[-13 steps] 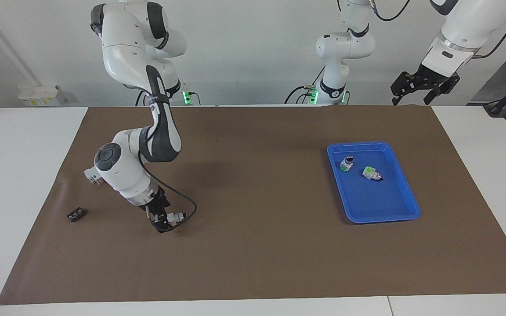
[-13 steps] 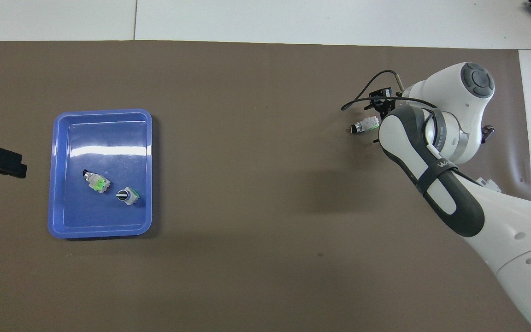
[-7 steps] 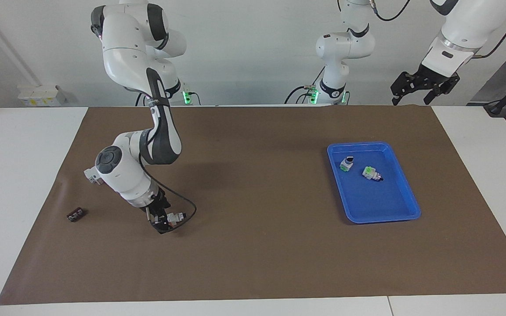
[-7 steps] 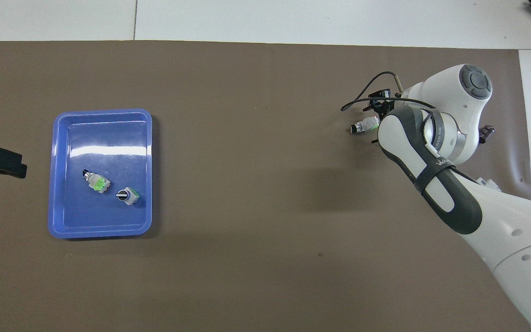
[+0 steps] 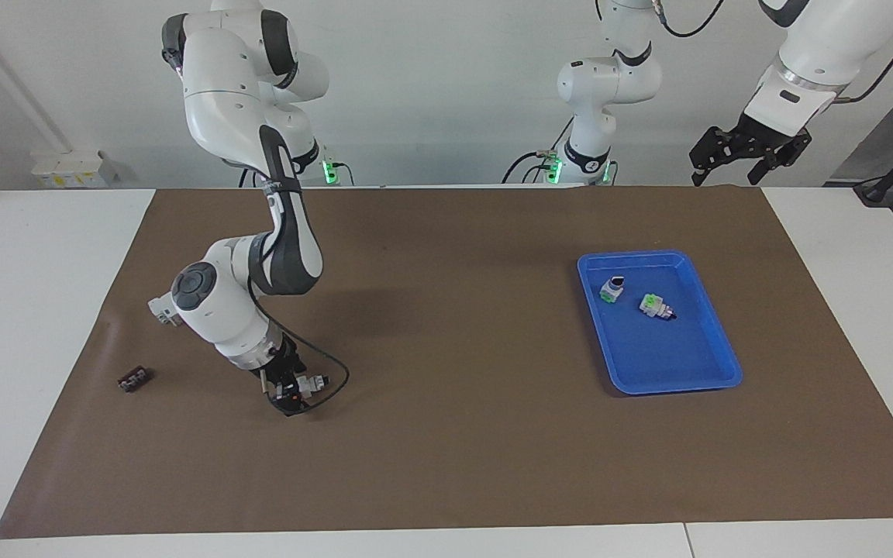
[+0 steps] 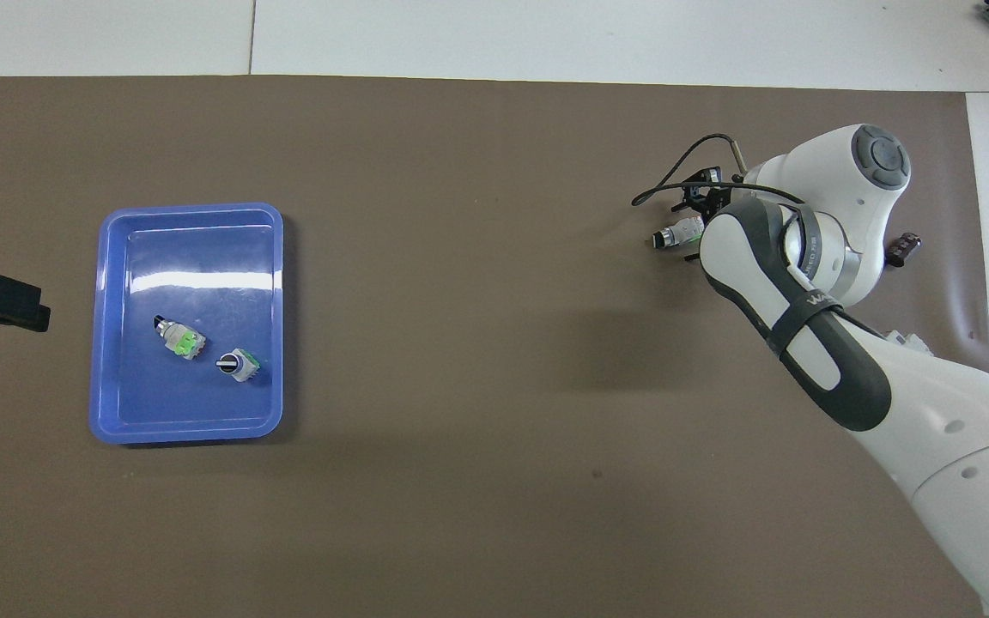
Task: Turn and place switch with both arms
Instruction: 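Lower the right gripper and grasp the green-and-white switch, then lift the switch and carry it toward the blue tray with the right gripper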
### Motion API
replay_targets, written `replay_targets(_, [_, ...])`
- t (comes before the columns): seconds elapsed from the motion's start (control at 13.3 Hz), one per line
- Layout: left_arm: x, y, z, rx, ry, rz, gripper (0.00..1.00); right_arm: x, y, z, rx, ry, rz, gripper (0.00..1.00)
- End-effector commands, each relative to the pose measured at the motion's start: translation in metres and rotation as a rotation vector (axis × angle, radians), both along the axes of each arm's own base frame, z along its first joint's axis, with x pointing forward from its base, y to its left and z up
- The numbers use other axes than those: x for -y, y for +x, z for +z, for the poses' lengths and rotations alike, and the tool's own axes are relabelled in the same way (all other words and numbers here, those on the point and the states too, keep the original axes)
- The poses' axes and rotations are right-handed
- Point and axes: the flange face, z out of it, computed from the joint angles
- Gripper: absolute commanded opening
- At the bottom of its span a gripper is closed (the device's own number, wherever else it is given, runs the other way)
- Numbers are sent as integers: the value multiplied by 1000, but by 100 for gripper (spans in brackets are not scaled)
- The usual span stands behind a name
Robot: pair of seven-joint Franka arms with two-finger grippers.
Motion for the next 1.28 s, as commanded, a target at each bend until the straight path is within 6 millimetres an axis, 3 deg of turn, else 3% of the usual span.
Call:
replay_targets(0.0, [-2, -9, 1, -7, -13, 4, 100, 3, 1, 1, 4, 72, -29, 0])
replay_targets(0.08, [-1, -9, 1, -7, -13, 2, 100, 7, 1, 5, -8, 101, -47, 0])
replay_targets(0.23, [-1, -9, 1, -7, -13, 2, 100, -8, 0, 19, -14, 170, -78, 0])
replay_targets(0.3, [-1, -9, 1, -7, -11, 3, 100, -31, -4, 30, -23, 214, -66, 0])
replay_targets(0.38, [-1, -9, 1, -7, -11, 3, 100, -40, -7, 50, -25, 260, -79, 0])
replay_targets(0.75, [-2, -9, 1, -7, -11, 4, 100, -136, -46, 173, -32, 510, -64, 0])
replay_targets(0.9, [-1, -9, 1, -7, -13, 2, 100, -172, -63, 203, -42, 621, -58, 0])
replay_targets(1.21, [1, -16, 3, -31, -9, 4, 100, -224, -86, 230, -117, 885, -107, 0])
